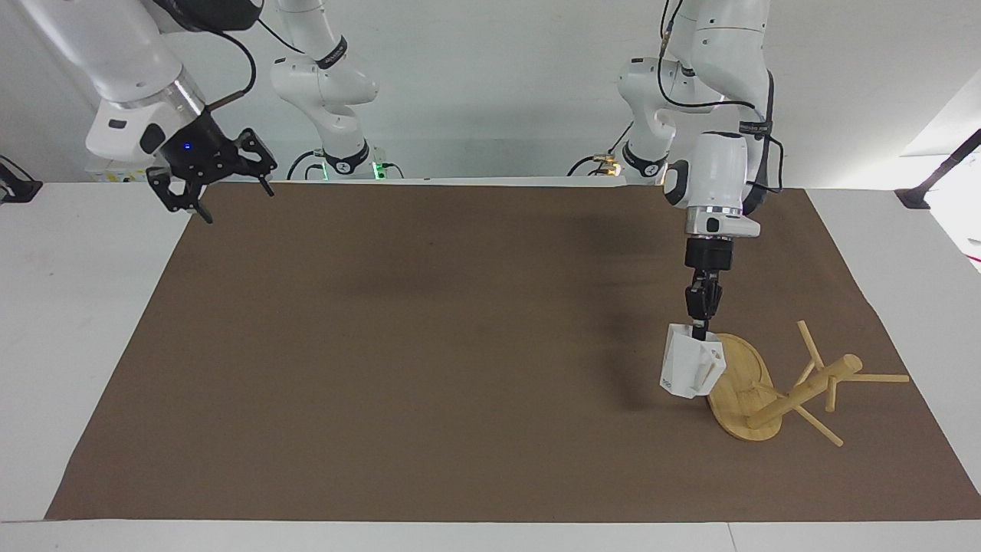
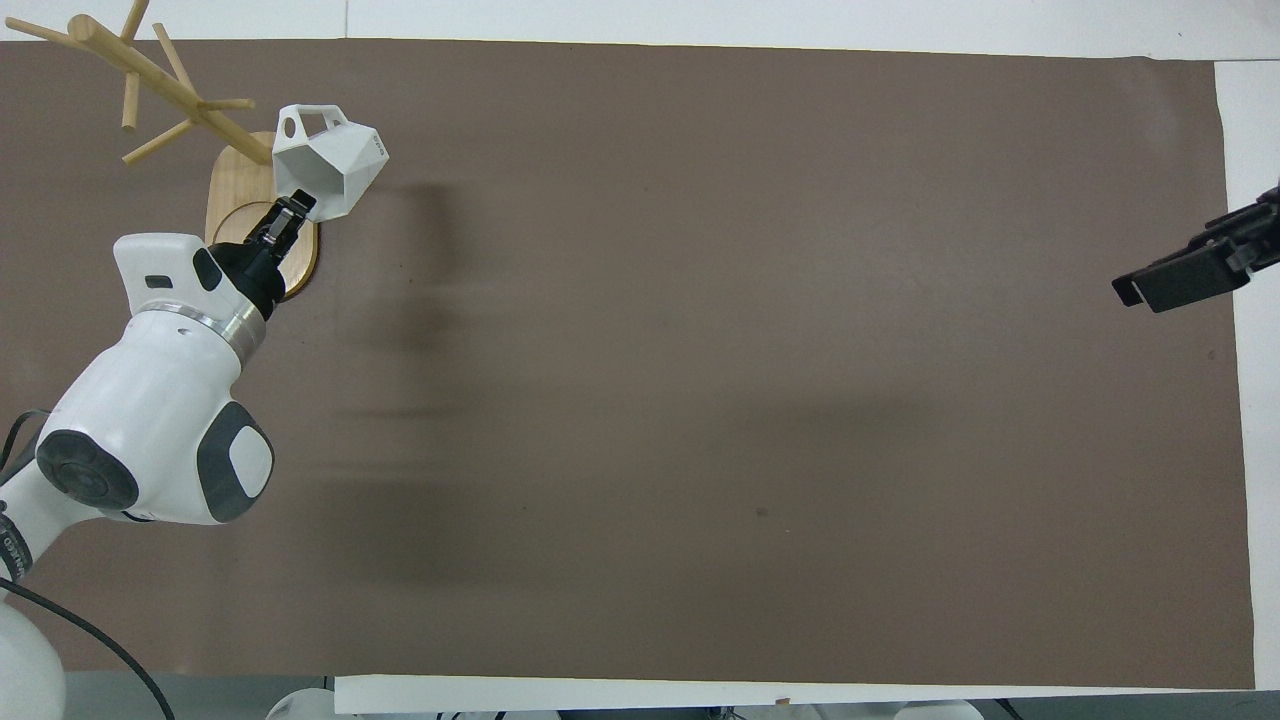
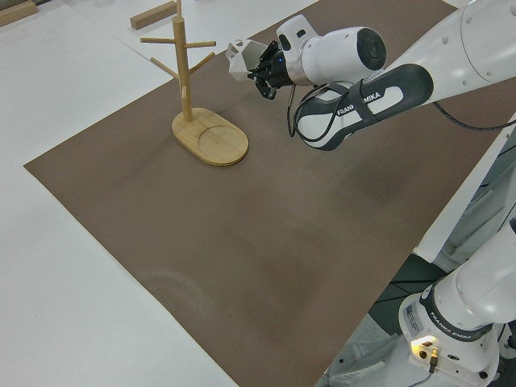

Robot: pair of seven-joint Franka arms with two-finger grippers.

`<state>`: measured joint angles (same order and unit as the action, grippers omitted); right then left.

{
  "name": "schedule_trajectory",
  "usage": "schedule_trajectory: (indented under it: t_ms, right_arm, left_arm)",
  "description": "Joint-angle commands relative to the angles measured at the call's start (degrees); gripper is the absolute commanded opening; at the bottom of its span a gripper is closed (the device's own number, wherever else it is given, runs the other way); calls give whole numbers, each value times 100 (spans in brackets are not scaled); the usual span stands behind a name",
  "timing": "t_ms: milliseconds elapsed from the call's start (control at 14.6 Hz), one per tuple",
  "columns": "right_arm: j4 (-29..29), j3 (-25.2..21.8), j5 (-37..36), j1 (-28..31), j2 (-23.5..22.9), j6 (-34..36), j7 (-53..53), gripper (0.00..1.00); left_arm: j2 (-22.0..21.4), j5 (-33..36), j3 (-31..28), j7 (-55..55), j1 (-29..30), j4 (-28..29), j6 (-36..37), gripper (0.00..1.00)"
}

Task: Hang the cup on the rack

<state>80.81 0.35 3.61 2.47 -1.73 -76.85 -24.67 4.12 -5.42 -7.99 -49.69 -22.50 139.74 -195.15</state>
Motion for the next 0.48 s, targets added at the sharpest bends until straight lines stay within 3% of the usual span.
schedule_trajectory:
  t_ms: [0, 411]
  right_arm:
    - [-242, -8, -306, 25, -161, 495, 855, 99]
    - [-92, 18, -440, 86, -64, 575, 1869, 99]
  left_arm:
    - [255, 59, 52, 47, 149, -218, -146, 0]
    - [335, 68, 61, 38, 518, -368, -128, 0]
